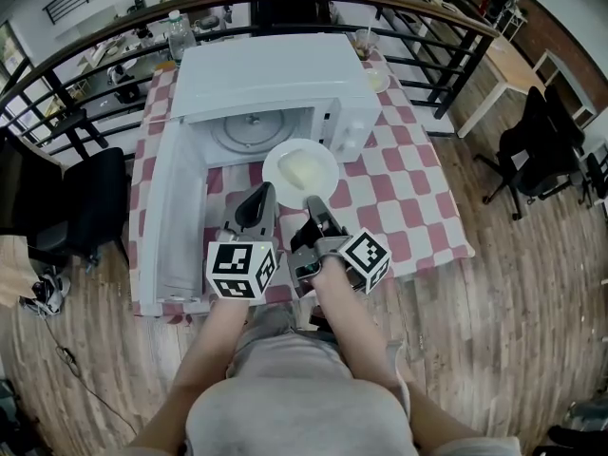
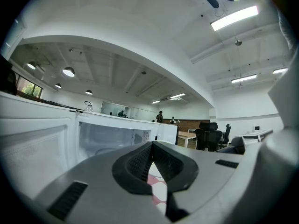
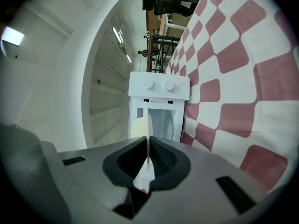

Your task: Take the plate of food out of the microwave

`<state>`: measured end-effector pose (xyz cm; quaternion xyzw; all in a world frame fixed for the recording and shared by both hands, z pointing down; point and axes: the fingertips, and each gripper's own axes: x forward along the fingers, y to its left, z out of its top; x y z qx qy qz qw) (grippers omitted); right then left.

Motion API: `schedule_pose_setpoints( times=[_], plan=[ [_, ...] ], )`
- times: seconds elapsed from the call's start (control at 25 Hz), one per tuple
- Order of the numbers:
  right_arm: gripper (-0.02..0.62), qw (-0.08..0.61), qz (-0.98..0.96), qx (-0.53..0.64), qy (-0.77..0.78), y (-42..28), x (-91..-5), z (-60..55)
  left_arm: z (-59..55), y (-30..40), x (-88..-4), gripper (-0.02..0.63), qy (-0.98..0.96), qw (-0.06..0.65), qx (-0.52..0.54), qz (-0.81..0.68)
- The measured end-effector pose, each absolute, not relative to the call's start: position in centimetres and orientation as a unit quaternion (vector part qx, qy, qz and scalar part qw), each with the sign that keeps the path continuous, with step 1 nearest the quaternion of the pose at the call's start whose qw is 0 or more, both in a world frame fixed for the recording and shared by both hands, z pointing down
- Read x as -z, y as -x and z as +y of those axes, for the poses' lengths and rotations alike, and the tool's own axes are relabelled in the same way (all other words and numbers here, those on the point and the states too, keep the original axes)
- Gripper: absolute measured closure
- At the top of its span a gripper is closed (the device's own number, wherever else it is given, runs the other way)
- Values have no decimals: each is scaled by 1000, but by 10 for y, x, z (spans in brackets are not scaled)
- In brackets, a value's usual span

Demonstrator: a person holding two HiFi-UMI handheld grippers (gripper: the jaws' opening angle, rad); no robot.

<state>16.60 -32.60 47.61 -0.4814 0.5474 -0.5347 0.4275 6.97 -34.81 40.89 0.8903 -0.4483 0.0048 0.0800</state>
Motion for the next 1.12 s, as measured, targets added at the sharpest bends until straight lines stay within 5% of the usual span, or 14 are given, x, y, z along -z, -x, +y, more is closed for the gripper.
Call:
schedule_pose_setpoints(
  times=[1.12],
  plan=[
    [560, 428, 565, 513, 485, -172, -461, -300, -321, -75, -404, 603, -893, 59, 10, -446]
  ],
)
